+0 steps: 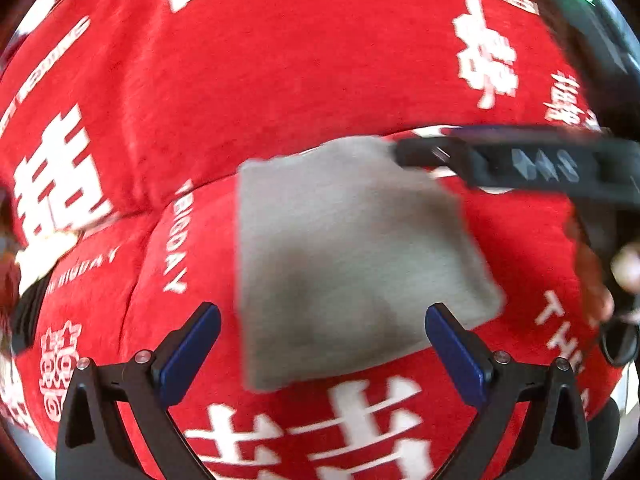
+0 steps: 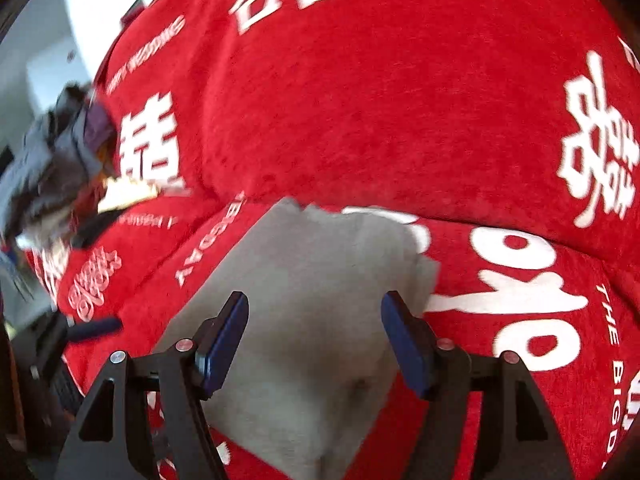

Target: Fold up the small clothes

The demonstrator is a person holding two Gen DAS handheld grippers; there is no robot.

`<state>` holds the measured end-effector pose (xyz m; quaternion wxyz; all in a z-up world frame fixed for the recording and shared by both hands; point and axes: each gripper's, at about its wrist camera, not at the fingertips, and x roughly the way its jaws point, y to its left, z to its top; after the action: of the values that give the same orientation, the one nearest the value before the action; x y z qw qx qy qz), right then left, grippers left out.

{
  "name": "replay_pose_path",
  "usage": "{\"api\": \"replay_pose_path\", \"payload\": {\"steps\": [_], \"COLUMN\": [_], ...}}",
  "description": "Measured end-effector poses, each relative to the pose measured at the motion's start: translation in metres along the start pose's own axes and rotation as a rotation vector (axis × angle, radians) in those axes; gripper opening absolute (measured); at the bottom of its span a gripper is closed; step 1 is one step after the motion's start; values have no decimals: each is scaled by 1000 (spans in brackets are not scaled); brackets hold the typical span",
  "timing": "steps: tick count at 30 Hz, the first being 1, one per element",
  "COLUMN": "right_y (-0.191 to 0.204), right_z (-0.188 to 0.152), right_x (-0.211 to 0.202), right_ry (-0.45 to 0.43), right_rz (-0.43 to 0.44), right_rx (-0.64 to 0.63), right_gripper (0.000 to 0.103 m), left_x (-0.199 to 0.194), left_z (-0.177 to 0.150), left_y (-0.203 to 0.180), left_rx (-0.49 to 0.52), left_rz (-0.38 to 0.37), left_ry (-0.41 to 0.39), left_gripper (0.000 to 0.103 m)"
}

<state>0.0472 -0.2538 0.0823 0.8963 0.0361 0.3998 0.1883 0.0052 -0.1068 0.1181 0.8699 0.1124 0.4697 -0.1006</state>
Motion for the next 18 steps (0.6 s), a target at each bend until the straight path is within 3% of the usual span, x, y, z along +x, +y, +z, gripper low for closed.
{"api": "replay_pose_path", "payload": {"steps": [3, 7, 11, 16, 18], "right_y": [22, 30, 24, 28, 26], "right_z": [-12, -36, -55, -68, -66], "right_x": [18, 45, 33, 14, 3], "right_ry": [50, 152, 118, 171, 181], "right_rz": [-9, -97, -135, -180, -180], "right_rx": [-65, -122, -133, -147, -118], "right_gripper": [73, 72, 72, 73, 73], "left_x": [12, 27, 39, 41, 41], "left_z": [-11, -20, -27, -29, -23], "left_y": [24, 43, 54, 64, 72], "left_rx": [-53, -104, -116, -123, -151], "left_rz": [40, 41, 26, -26, -91], "left_ry": [27, 63, 82, 93, 94], "left_gripper": [102, 102, 102, 102, 102]}}
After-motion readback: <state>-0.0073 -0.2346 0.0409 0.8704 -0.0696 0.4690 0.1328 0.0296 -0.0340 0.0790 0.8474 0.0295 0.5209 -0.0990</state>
